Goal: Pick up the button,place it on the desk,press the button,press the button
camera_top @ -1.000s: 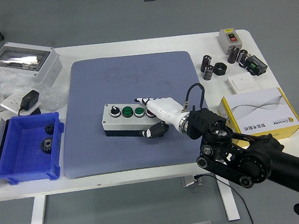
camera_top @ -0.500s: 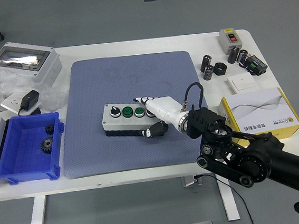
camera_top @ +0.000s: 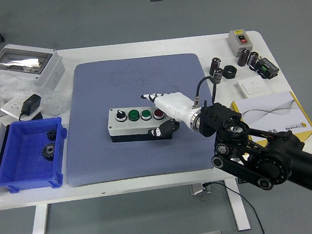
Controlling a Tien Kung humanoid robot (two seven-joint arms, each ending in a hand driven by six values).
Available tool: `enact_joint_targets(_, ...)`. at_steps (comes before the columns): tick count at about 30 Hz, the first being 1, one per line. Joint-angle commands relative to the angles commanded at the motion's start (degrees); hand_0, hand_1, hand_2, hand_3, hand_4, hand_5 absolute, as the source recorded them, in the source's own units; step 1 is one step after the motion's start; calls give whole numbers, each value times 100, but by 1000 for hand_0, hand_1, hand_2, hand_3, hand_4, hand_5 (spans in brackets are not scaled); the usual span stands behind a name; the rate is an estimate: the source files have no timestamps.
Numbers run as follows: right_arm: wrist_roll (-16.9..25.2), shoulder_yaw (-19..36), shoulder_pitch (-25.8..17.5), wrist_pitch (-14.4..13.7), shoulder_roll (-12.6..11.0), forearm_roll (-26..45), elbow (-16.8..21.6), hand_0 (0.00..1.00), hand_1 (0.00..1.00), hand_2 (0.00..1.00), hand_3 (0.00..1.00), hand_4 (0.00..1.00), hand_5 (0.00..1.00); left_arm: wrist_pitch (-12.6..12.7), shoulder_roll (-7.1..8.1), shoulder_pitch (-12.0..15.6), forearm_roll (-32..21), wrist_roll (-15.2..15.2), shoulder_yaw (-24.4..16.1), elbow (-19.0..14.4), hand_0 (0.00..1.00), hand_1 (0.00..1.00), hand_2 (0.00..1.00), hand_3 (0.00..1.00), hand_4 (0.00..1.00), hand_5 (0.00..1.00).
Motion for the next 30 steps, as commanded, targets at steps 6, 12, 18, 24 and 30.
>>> enact_joint_targets(6, -35, 303, -52, 376, -466, 374, 556, 806, 916, 998, 998, 846, 297, -52, -8, 19, -64, -9, 28, 5, 618, 533, 511, 610, 501, 195)
enact_joint_targets(12, 109, 979, -255, 846, -1076, 1173, 1297, 815, 930, 998, 998, 844, 284, -71, -14, 34, -114, 13, 43, -3, 618, 532, 510, 610, 499, 193)
enact_joint_targets(18, 437, 1459, -417, 657, -1557, 1842, 1713, 813, 940, 998, 998, 836, 275, -63, -10, 29, -86, 28, 23, -10, 618, 531, 510, 610, 496, 187)
enact_joint_targets(24, 7, 1438, -270, 1407, -1761, 2053, 1825, 789, 912, 981, 998, 803, 295, -68, -1, 10, -33, 49, -1, -19, 619, 533, 511, 611, 495, 190)
enact_joint_targets(30, -366, 1105, 136, 2173, -1847, 2107, 1803, 375, 529, 645, 777, 504, 200, -72, 19, -16, 2, 76, -13, -31, 618, 533, 511, 611, 494, 193)
